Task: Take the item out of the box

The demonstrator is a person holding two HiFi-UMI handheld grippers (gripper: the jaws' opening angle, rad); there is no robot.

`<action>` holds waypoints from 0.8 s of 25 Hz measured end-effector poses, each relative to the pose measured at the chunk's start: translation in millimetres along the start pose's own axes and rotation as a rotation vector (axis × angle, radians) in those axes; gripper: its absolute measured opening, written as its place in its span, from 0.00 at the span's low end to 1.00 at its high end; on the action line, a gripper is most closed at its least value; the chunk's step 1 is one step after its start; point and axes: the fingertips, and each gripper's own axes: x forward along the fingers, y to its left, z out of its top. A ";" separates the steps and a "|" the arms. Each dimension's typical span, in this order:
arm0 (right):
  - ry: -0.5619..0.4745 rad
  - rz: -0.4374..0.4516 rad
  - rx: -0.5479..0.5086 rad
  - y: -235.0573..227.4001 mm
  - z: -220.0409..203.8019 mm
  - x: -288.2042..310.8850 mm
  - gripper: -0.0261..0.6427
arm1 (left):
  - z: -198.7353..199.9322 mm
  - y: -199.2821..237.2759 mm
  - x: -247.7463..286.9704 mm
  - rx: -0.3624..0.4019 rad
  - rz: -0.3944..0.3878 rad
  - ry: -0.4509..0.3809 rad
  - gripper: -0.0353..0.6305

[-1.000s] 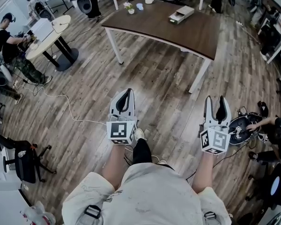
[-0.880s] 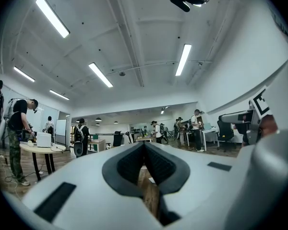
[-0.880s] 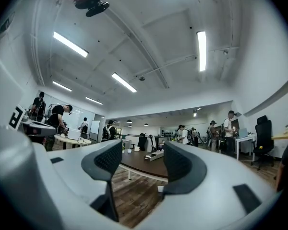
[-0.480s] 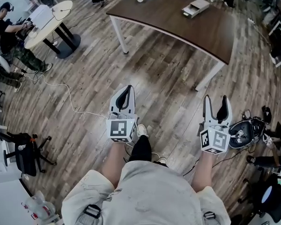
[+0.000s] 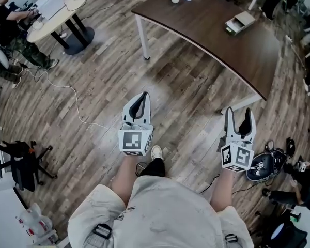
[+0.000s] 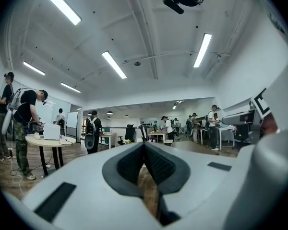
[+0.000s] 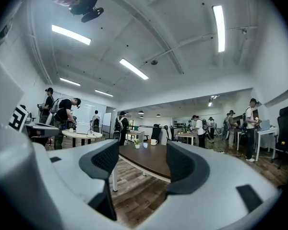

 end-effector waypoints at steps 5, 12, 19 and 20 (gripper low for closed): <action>-0.022 0.041 0.001 37.5 13.1 70.2 0.50 | 10.5 63.6 35.7 -0.001 0.045 -0.022 0.06; -0.046 0.073 0.004 71.0 23.4 128.7 0.50 | 23.6 120.2 64.3 0.014 0.083 -0.046 0.06; -0.067 0.084 0.031 56.9 15.7 185.8 0.50 | 20.8 123.9 117.0 0.029 0.081 -0.034 0.06; -0.072 0.083 0.036 49.8 14.4 193.9 0.49 | 21.2 119.7 127.9 0.034 0.076 -0.035 0.06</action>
